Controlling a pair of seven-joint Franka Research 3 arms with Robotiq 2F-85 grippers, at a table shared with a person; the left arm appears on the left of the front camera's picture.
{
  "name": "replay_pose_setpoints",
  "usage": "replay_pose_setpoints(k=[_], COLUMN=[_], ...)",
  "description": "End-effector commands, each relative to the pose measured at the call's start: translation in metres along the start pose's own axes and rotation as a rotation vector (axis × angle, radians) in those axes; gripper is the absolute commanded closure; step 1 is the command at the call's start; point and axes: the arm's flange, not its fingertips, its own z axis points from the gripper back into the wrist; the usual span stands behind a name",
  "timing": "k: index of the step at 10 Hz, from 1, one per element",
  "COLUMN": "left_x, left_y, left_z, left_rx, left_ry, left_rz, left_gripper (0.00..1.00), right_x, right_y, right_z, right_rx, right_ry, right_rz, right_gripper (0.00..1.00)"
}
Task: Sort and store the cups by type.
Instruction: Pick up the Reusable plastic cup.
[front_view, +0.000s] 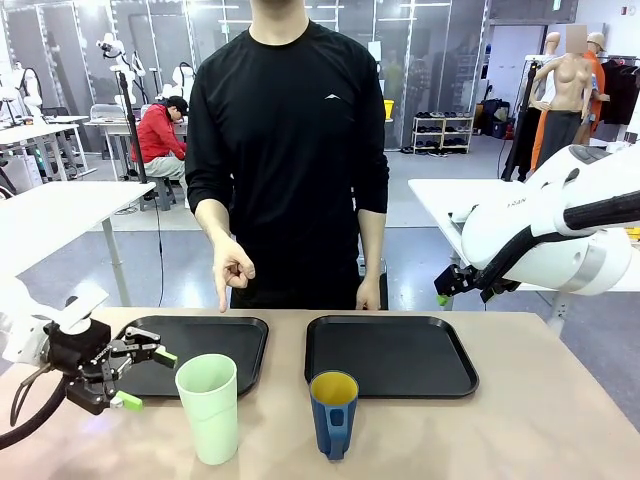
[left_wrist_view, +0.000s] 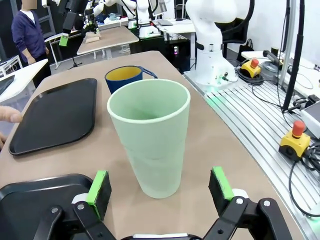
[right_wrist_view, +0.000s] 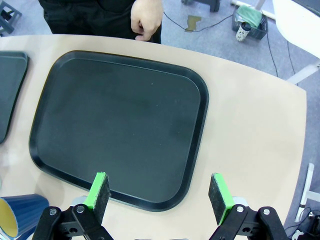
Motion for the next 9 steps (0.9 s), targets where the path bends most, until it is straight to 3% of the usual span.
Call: replay_pose_setpoints(k=[1, 6, 9], left_x=[-0.014, -0.040, -0.045], left_y=[0.008, 0.023, 0.027], left_z=[0.003, -0.025, -0.040], left_rx=[-0.012, -0.015, -0.034], left_ry=[-0.041, -0.147, -0.154], left_rz=[-0.019, 0.001, 0.018], left_gripper=[0.00, 0.00, 0.00], right_x=[0.000, 0.000, 0.000], right_y=[-0.001, -0.001, -0.001], right_z=[0.001, 0.001, 0.001], right_rx=[0.004, 0.004, 0.004], right_ry=[-0.003, -0.003, -0.003], right_rz=[-0.003, -0.003, -0.003], right_gripper=[0.00, 0.00, 0.00])
